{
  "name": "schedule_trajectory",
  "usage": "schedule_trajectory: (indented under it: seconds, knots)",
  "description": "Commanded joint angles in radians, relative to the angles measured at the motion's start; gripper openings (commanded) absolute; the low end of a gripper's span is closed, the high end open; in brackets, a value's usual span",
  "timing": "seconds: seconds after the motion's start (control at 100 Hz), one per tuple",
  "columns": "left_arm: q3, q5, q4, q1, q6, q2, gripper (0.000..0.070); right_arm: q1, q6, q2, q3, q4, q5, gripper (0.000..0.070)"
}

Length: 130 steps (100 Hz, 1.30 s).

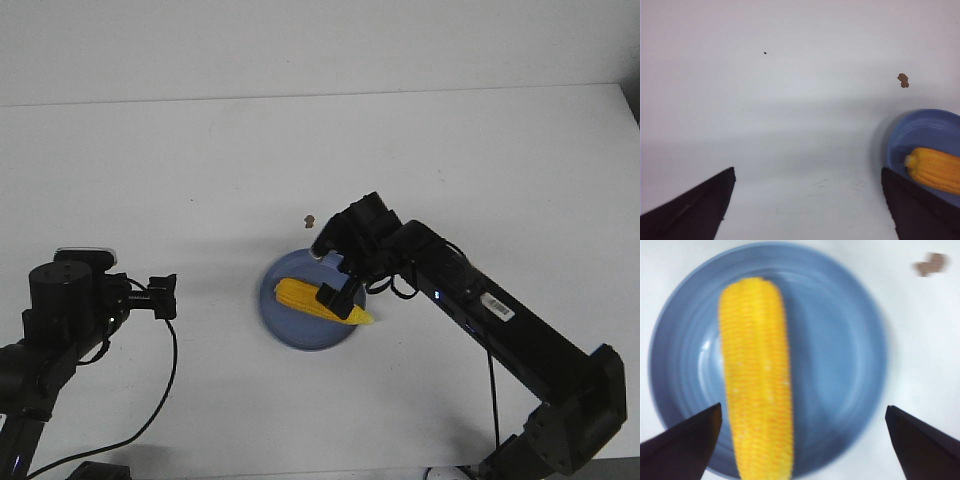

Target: Place corn on plate with both arms

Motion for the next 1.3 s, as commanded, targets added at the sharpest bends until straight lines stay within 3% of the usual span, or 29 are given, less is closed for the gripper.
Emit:
schedule_trajectory:
  seconds: [0.0, 0.41, 0.53, 1.02, 1.29]
  knots:
    - [0.008, -0.007, 0.006, -0.004, 0.000, 0.008, 0.0585, -0.023, 0.047, -0.038, 0.020, 0.011, 0.001, 0.0700]
    - [0.008, -0.029, 0.041, -0.003, 0.005, 0.008, 0.0585, -0.294, 0.117, -0.338, 0.011, 0.060, 0.008, 0.0700]
    - [0.008, -0.032, 0.042, -0.003, 0.010, 0.008, 0.0585, -0.371, 0.127, -0.450, -0.029, 0.083, 0.044, 0.0700]
    - [0.008, -0.033, 0.042, -0.003, 0.016, 0.007, 0.0585, -0.541, 0.262, -0.969, -0.541, 0.285, 0.108, 0.0700]
    - [0.008, -0.032, 0.049, -0.003, 0.016, 0.006, 0.0585, -0.555, 0.264, -1.191, -0.684, 0.300, 0.166, 0.0700]
